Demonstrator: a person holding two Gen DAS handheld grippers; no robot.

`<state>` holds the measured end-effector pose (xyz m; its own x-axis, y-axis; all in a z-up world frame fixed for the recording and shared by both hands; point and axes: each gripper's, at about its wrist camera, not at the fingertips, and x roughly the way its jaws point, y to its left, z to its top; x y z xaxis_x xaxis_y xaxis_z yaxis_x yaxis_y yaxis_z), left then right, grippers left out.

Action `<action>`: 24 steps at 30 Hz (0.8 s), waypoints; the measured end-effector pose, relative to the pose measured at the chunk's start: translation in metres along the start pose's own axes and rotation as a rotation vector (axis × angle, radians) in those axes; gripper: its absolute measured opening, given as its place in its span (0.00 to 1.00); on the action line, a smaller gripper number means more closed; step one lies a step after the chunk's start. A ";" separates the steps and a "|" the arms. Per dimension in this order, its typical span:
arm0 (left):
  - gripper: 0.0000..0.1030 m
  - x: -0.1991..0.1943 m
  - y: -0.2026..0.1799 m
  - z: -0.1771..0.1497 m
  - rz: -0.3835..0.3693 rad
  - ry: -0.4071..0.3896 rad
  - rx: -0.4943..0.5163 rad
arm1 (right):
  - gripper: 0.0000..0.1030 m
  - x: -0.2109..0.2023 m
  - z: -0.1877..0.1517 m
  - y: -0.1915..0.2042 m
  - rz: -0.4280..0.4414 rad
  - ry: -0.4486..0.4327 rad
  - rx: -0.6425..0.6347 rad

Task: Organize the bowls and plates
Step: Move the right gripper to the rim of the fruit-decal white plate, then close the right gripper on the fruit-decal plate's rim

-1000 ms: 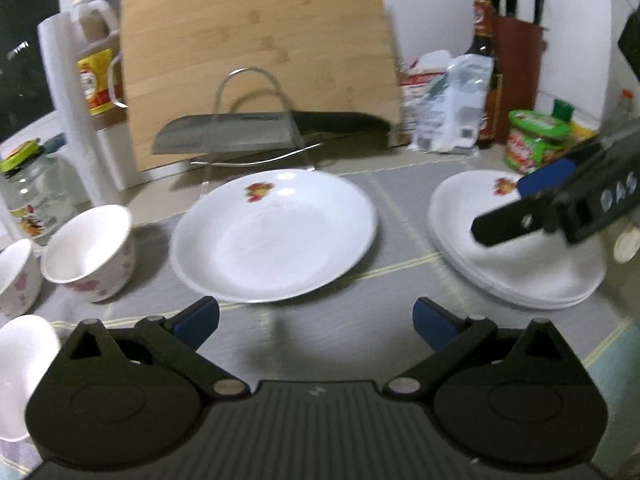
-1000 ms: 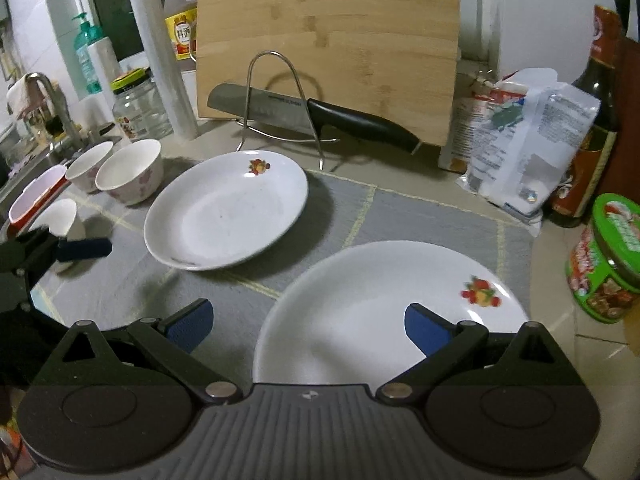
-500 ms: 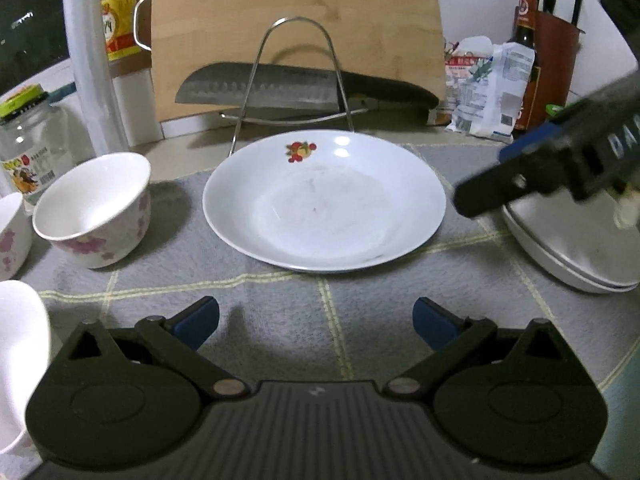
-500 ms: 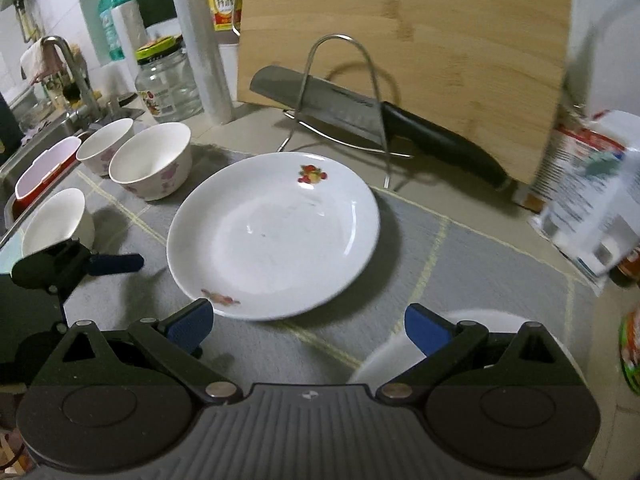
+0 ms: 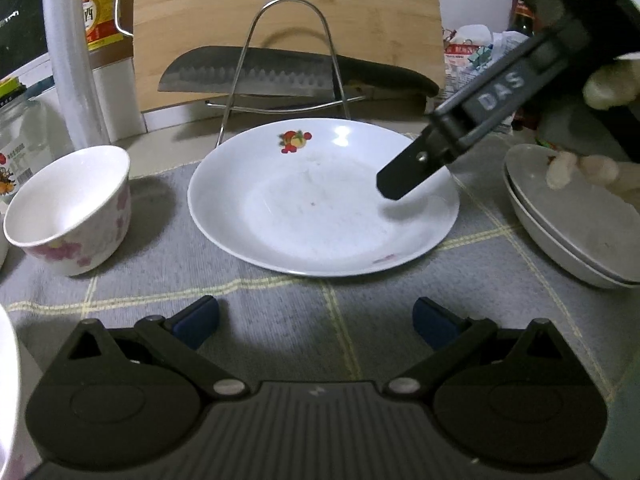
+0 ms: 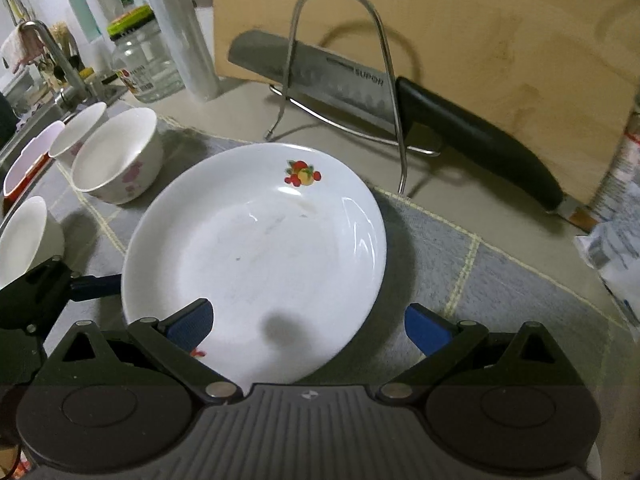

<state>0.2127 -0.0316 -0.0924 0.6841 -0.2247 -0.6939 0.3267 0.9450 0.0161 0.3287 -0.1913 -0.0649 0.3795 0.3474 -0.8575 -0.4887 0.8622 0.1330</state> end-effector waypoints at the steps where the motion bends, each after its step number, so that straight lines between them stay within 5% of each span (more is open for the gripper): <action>1: 0.99 0.001 0.000 0.000 0.000 -0.002 0.000 | 1.00 0.004 0.002 -0.002 0.007 0.015 0.002; 24: 1.00 0.013 0.014 0.011 -0.027 -0.026 0.032 | 1.00 0.038 0.038 -0.014 0.096 0.053 -0.091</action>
<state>0.2335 -0.0234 -0.0930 0.6914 -0.2562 -0.6755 0.3653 0.9306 0.0210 0.3793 -0.1762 -0.0804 0.2865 0.4046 -0.8684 -0.5907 0.7883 0.1724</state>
